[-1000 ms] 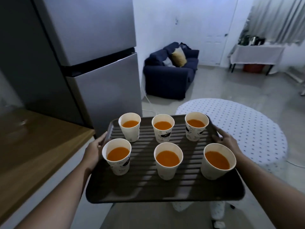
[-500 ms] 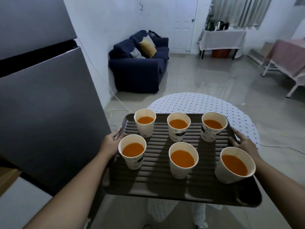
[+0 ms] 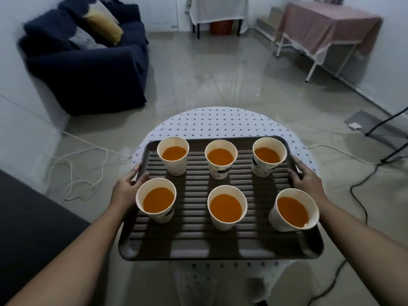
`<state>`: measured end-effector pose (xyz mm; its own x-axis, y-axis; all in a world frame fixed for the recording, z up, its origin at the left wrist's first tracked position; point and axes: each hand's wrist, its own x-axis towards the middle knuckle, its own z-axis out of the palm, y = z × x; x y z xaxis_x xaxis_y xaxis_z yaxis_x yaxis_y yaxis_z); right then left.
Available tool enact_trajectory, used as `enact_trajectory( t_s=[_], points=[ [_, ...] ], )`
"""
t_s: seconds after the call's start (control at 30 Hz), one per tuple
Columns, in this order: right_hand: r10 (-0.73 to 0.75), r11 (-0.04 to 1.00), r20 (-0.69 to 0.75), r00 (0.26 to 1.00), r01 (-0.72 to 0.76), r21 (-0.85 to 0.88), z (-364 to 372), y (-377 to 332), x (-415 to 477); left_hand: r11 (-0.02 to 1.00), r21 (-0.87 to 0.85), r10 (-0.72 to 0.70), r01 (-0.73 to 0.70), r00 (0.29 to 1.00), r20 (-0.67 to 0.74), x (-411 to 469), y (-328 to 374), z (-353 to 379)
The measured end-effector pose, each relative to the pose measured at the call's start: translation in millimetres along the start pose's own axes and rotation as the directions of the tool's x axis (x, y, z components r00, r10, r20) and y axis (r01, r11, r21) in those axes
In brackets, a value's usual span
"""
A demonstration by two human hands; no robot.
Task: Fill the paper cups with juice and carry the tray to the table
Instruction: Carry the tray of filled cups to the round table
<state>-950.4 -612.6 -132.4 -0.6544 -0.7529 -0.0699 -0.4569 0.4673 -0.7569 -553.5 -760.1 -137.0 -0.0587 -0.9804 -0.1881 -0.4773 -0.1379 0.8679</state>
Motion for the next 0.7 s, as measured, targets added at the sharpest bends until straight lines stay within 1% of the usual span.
enact_trajectory(
  t_s=[0.17,0.23,0.33,0.4,0.6,0.7],
  points=[
    [0.033,0.999,0.0,0.999,-0.033,-0.009,18,10,58,1.0,0.015,0.002,-0.002,1.0,0.023,65,6,30],
    [0.037,0.999,0.005,0.999,-0.037,-0.029,25,14,80,0.999,0.033,0.009,-0.01,1.0,0.023,86,7,44],
    [0.042,0.997,0.003,0.999,-0.042,-0.059,33,20,110,1.0,0.004,0.016,-0.017,0.999,0.047,114,9,61],
    [0.051,0.995,0.006,0.999,-0.05,-0.085,38,22,128,0.999,0.024,0.02,-0.021,0.999,0.041,131,9,72],
    [0.047,0.991,0.014,0.999,-0.045,-0.127,50,29,172,0.998,0.056,0.024,-0.026,0.999,0.036,167,11,98],
    [0.055,0.987,0.035,0.998,-0.049,-0.153,59,39,184,0.993,0.112,0.027,-0.029,1.0,0.012,176,6,106]
  ],
)
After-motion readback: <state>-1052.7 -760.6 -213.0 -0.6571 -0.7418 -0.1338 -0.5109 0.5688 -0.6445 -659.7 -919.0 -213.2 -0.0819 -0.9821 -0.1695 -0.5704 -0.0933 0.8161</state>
